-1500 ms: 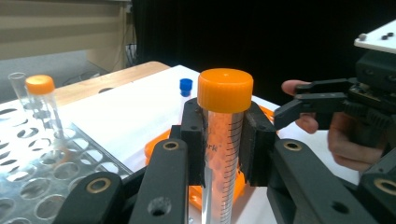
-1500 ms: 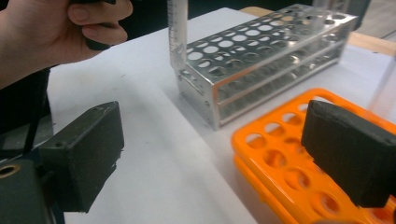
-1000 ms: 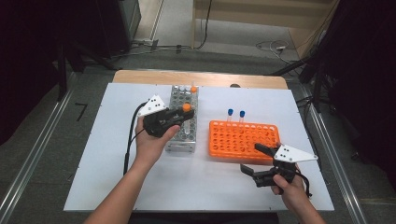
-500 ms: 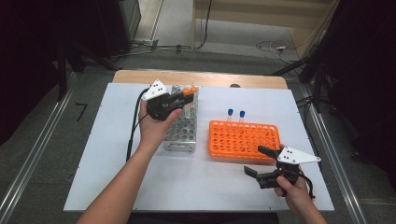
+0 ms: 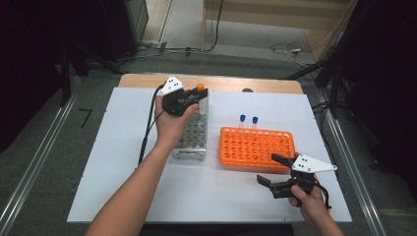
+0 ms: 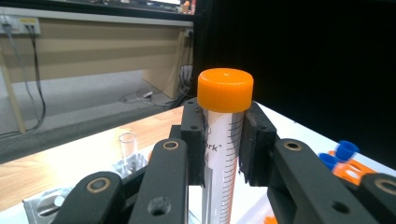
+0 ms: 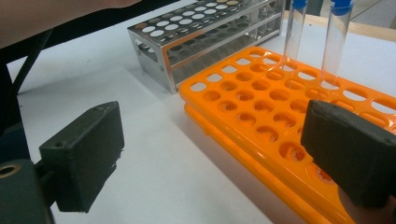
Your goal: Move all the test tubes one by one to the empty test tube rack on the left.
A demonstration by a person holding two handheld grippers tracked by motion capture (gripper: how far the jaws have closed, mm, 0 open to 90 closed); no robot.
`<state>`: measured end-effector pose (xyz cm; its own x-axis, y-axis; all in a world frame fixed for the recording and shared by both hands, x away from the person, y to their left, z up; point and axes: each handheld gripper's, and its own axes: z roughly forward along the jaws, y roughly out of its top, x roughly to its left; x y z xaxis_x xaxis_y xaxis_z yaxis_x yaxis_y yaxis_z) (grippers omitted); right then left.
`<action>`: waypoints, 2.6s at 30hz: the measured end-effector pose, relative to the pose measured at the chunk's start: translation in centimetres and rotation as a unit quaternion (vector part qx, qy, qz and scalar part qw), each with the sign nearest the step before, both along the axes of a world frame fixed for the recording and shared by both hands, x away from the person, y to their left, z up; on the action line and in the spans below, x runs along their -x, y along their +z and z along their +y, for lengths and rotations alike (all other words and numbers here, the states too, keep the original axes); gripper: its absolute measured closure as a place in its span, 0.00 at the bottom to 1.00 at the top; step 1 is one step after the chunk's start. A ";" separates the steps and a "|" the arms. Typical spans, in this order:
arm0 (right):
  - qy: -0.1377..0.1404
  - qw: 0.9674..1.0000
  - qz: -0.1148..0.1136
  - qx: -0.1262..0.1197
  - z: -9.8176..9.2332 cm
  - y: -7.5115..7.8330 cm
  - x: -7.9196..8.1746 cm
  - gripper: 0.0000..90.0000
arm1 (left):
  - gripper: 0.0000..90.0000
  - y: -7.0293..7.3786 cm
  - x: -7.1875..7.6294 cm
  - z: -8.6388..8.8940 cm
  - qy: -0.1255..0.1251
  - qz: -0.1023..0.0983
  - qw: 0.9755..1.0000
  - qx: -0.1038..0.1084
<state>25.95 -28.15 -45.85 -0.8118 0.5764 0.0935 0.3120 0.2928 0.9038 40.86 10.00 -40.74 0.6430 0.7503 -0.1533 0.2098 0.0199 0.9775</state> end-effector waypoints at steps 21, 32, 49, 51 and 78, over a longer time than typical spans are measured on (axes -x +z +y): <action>0.004 1.000 -0.001 -0.006 -0.2 0.0 0.0 0.05 | 0.83 -2.2 -2.4 -1.2 0.043 -0.009 0.999 -0.025; 0.003 1.000 -0.002 -0.007 -0.3 0.0 -0.1 0.05 | 0.82 -2.4 -1.9 -2.1 0.063 0.004 0.995 -0.078; -0.001 1.000 0.002 -0.007 -0.4 -0.1 -0.2 0.05 | 0.50 -1.6 -0.6 -2.1 0.045 0.037 0.995 -0.080; 0.001 1.000 0.001 -0.007 -0.4 -0.1 -0.3 0.05 | 0.42 -1.6 0.0 -2.0 0.037 0.040 0.996 -0.070; -0.019 1.000 -0.002 -0.001 0.0 0.0 -1.0 0.05 | 0.00 -0.8 10.3 -0.4 -0.047 0.027 0.998 -0.032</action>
